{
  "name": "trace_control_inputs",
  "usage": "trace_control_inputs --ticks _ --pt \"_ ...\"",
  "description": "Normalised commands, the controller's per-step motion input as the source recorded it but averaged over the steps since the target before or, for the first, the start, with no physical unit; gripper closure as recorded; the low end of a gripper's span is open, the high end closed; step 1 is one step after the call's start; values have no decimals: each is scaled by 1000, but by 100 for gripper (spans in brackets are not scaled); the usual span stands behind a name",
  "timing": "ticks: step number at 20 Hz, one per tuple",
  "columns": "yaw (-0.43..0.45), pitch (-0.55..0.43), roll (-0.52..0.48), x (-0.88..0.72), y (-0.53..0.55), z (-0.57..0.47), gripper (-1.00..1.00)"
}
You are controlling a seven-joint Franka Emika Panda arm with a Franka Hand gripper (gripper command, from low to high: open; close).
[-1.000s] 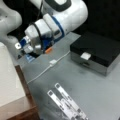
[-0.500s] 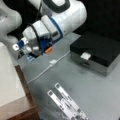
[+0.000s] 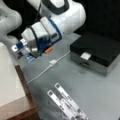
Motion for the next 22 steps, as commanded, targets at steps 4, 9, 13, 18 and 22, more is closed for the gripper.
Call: trace_control_inputs --ticks 4,9,13,18,22 --pt "128 -47 -173 -26 -89 -34 -100" --pt "129 -42 -148 -37 -93 -21 100" --pt "135 -42 -144 -43 -78 -19 100" --pt "144 -49 -144 -38 -81 -34 100" --pt "154 -58 -143 -35 -76 -60 100"
